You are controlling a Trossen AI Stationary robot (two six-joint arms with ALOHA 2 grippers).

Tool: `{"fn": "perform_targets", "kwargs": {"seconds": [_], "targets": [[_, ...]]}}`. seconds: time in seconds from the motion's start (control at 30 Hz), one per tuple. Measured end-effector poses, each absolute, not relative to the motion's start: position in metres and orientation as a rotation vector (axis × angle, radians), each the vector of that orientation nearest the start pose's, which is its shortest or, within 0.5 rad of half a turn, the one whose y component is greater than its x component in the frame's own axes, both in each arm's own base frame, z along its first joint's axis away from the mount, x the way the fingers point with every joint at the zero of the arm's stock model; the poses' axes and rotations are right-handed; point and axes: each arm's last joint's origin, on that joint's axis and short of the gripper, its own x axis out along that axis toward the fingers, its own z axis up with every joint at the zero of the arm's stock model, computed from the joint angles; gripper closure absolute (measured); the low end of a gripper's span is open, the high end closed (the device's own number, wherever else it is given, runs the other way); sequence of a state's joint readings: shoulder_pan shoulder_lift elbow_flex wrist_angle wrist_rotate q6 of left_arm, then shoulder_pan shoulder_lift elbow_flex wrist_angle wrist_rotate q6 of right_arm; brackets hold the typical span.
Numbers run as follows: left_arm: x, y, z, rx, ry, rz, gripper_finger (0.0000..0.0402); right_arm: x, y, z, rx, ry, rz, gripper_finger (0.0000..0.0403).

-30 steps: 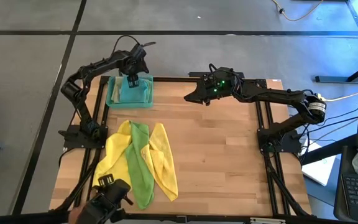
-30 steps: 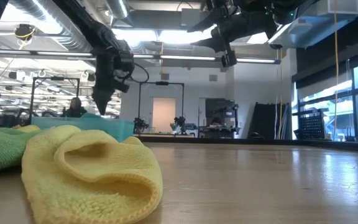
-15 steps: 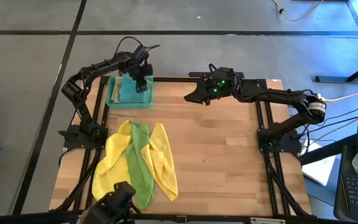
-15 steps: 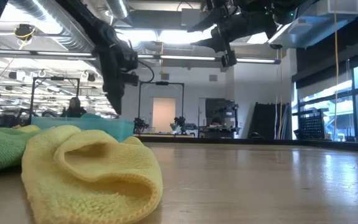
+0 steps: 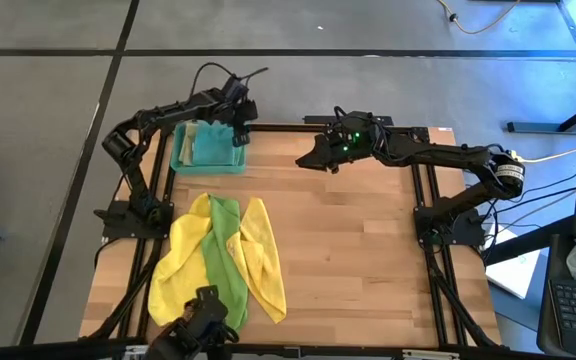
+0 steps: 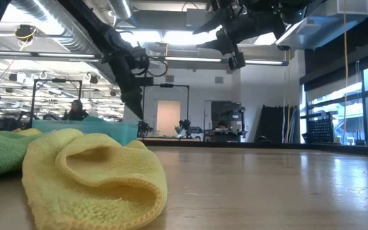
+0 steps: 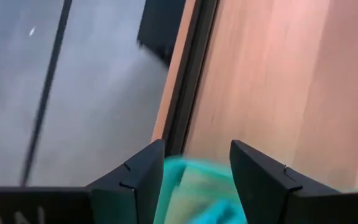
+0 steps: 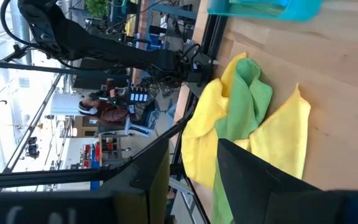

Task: Fold microfiber towels
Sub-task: Fold the right yellow microfiber cloth

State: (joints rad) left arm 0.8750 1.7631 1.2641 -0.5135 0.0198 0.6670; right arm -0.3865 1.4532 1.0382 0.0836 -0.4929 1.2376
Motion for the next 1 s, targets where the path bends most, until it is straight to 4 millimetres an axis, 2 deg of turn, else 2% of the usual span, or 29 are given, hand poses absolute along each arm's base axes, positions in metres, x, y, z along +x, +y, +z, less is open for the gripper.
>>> {"fn": "perform_targets", "kwargs": {"seconds": [0.1, 0.17, 0.3, 0.43, 0.67, 0.87, 1.0], "targets": [[0.23, 0.277, 0.223, 0.203, 1.276, 0.498, 0.0227, 0.307, -0.11, 0.291, 1.373, 0.326, -0.105, 0.0265], [0.222, 0.278, 0.226, 0.18, 1.357, 0.531, 0.0227, 0.307, -0.111, 0.291, 1.371, 0.317, -0.119, 0.0265], [0.203, 0.276, 0.221, 0.009, 1.43, 0.497, 0.0227, 0.307, -0.112, 0.291, 1.367, 0.296, -0.152, 0.0265], [0.193, 0.277, 0.21, 0.034, 1.494, 0.479, 0.0227, 0.307, -0.112, 0.291, 1.365, 0.29, -0.162, 0.0265], [0.2, 0.287, 0.197, 0.136, 1.294, 0.483, 0.023, 0.307, -0.11, 0.291, 1.373, 0.309, -0.138, 0.0265], [0.218, 0.28, 0.179, 0.148, 1.282, 0.42, 0.0229, 0.309, -0.104, 0.291, 1.382, 0.339, -0.104, 0.0265], [0.228, 0.274, 0.178, 0.191, 1.295, 0.421, 0.0234, 0.309, -0.103, 0.291, 1.382, 0.343, -0.102, 0.0265]]}}
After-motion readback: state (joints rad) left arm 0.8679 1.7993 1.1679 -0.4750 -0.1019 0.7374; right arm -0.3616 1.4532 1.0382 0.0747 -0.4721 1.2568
